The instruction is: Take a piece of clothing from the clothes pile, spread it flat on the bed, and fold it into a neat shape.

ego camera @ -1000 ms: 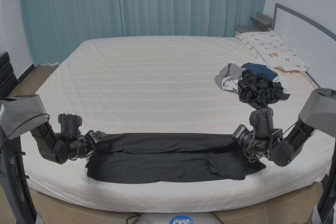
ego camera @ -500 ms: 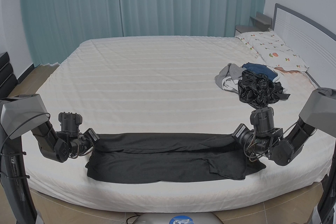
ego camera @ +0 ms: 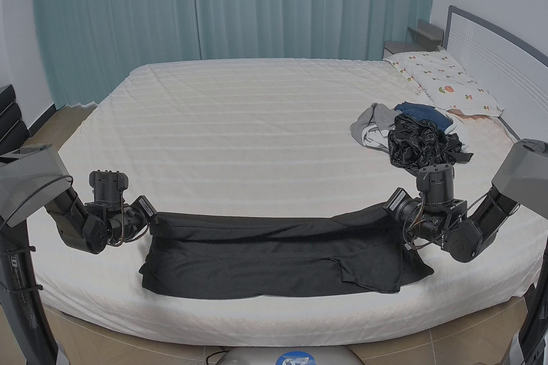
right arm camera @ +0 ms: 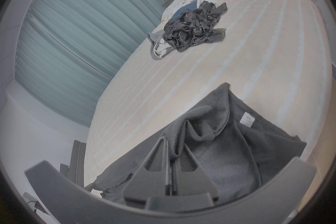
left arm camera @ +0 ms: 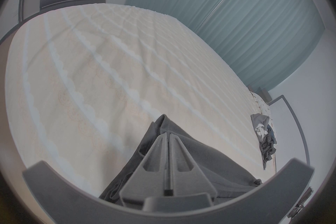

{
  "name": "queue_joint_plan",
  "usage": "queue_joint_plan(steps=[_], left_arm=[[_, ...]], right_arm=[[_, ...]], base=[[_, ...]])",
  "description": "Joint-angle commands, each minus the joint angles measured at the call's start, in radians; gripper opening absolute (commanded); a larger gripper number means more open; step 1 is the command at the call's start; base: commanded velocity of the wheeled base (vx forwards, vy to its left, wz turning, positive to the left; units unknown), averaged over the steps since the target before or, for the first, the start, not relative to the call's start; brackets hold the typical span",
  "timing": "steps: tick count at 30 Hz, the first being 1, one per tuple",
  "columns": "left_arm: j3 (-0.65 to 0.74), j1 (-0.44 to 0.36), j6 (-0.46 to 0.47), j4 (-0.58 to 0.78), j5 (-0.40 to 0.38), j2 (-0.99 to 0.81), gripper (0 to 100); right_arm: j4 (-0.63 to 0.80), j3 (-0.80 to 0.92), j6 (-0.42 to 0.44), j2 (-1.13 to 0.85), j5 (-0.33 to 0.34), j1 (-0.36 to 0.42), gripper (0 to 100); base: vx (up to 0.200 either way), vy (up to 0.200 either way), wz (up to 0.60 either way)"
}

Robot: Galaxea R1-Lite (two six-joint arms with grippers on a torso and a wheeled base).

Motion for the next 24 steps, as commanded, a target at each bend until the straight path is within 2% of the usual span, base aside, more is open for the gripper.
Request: queue_joint_plan(steps=[1, 3, 8, 17, 24], left_arm=[[-0.101, 0.006, -0.01, 0.049, 0.001, 0.005, 0], [-0.127, 0.009, -0.024, 0.065, 0.001, 0.007, 0], [-0.2, 0.01, -0.084, 0.092, 0.001, 0.007, 0], [-0.21, 0.021, -0.088, 0.084, 0.001, 0.009, 0], [-0.197, 0.038, -0.09, 0.079, -0.002, 0.005, 0]], right_arm=[[-0.003, -0.099, -0.058, 0.058, 0.004, -0.039, 0], [-0.002, -0.125, -0.068, 0.07, 0.01, -0.044, 0], [-0.006, -0.18, -0.144, 0.102, 0.09, -0.058, 0], [-0.069, -0.196, -0.153, 0.119, 0.09, -0.067, 0], [-0.195, -0.09, -0.167, 0.121, 0.105, -0.086, 0]], base=[[0.0, 0.0, 0.0], [0.0, 0.0, 0.0], [0.0, 0.0, 0.0], [0.0, 0.0, 0.0], [0.0, 0.0, 0.0]])
